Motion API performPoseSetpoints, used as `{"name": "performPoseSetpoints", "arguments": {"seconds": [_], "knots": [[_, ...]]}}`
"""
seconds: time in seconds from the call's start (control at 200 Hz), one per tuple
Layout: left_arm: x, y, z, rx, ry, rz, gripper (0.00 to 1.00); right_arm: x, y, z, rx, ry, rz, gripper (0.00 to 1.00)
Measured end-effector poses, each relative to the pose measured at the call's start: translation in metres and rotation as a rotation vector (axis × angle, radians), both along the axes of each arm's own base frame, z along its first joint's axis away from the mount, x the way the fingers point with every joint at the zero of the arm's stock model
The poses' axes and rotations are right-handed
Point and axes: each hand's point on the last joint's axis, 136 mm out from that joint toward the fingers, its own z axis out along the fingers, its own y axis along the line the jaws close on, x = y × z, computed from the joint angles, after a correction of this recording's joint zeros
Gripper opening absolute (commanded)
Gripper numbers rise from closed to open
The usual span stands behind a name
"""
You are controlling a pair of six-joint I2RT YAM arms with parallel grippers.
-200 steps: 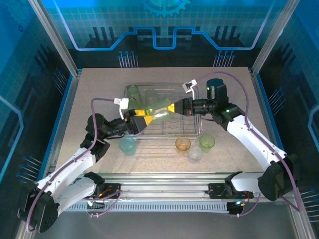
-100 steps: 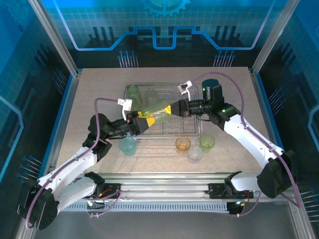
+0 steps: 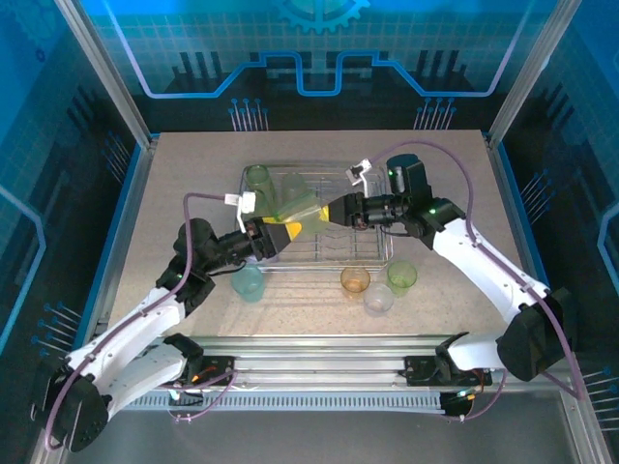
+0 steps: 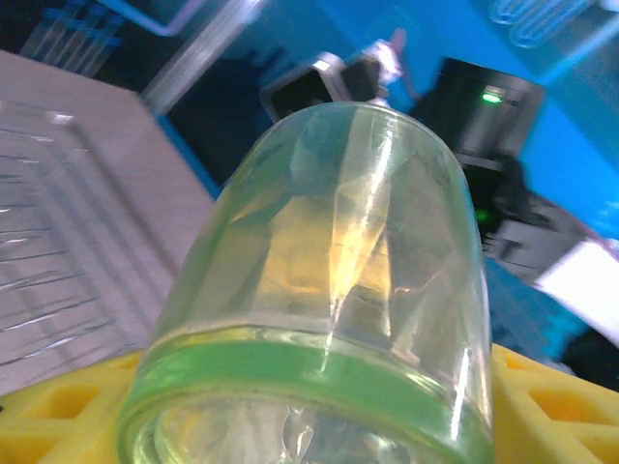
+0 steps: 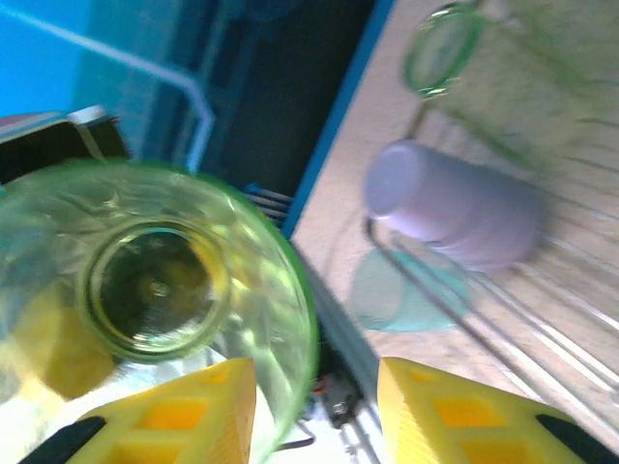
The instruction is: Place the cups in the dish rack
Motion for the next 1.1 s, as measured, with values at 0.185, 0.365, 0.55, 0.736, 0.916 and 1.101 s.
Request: {"name": "performPoseSetpoints", "arguments": {"seconds": [0.185,0.365,0.55,0.736,0.916,1.101], "knots": [[0.026,0.020,0.001,0.180,0.101,0.181,0.26,0.018,-0.055,-0.027,-0.183,-0.014,-0.215,0.39],[0.049,0.031,-0.006,0.375,0.223,0.291,0.23,0.008,-0.092,-0.032,-0.233,-0.048,-0.314,0.39],[0.063,0.030,-0.036,0.597,0.345,0.340,0.22,0.005,-0.109,-0.041,-0.274,-0.054,-0.350,0.39],[0.077,0.023,-0.053,0.797,0.385,0.352,0.22,-0.005,-0.116,-0.053,-0.316,-0.050,-0.344,0.40],[0.088,0.024,-0.080,0.945,0.440,0.342,0.25,-0.010,-0.121,-0.059,-0.350,-0.059,-0.338,0.40],[0.106,0.016,-0.110,1.083,0.501,0.290,0.27,-0.012,-0.126,-0.063,-0.385,-0.070,-0.335,0.40]]}}
